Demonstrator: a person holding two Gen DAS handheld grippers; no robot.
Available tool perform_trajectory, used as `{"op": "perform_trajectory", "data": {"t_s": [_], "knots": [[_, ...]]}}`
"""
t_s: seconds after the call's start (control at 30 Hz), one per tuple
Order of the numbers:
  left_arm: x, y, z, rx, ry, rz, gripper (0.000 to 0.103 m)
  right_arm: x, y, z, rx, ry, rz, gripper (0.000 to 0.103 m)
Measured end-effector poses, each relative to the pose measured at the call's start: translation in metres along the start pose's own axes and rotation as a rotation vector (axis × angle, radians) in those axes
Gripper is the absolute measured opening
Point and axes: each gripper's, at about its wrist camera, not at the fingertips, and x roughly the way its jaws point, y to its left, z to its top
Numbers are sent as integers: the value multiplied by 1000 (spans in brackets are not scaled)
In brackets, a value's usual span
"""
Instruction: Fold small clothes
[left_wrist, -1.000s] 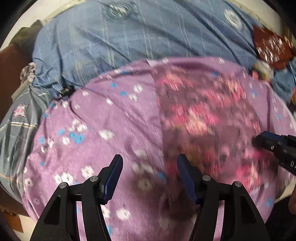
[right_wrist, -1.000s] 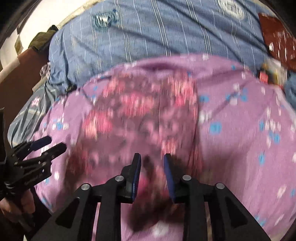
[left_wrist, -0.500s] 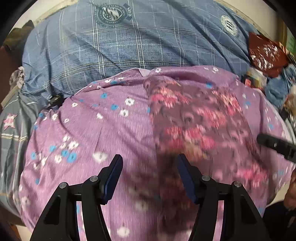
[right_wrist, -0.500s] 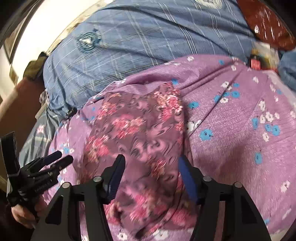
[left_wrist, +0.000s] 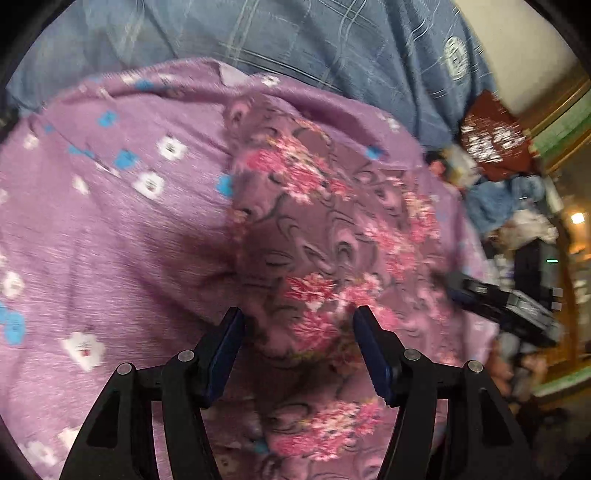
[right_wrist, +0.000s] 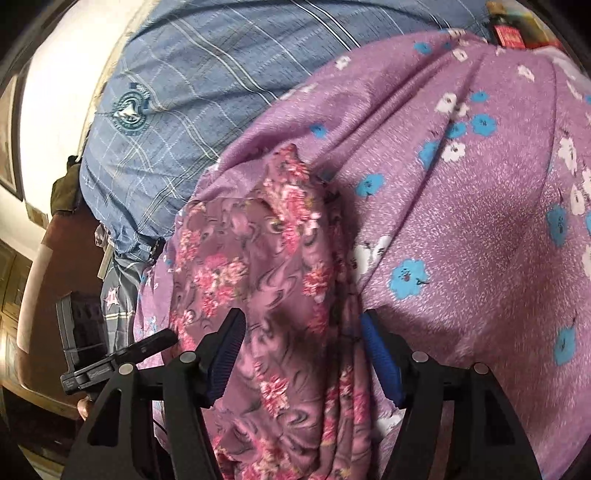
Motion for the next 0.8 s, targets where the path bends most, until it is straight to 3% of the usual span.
{"op": "perform_trajectory", "data": {"t_s": [0.13, 0.23, 0.57, 0.63, 0.8], "knots": [[6, 20, 4, -19, -15, -55, 62, 14, -7, 5, 22, 61, 33, 67], [10, 24, -2, -26, -19, -90, 62, 16, -9, 8, 24, 53, 47, 67], [28, 30, 1, -12, -20, -123, 64, 34, 14, 2, -36, 59, 68, 72], [31, 26, 1, -6, -27, -116, 64, 37, 21, -1, -65, 47, 38, 72], [31, 12, -6, 39, -62, -70, 54, 39, 31, -9, -132, 13, -31, 55]]}}
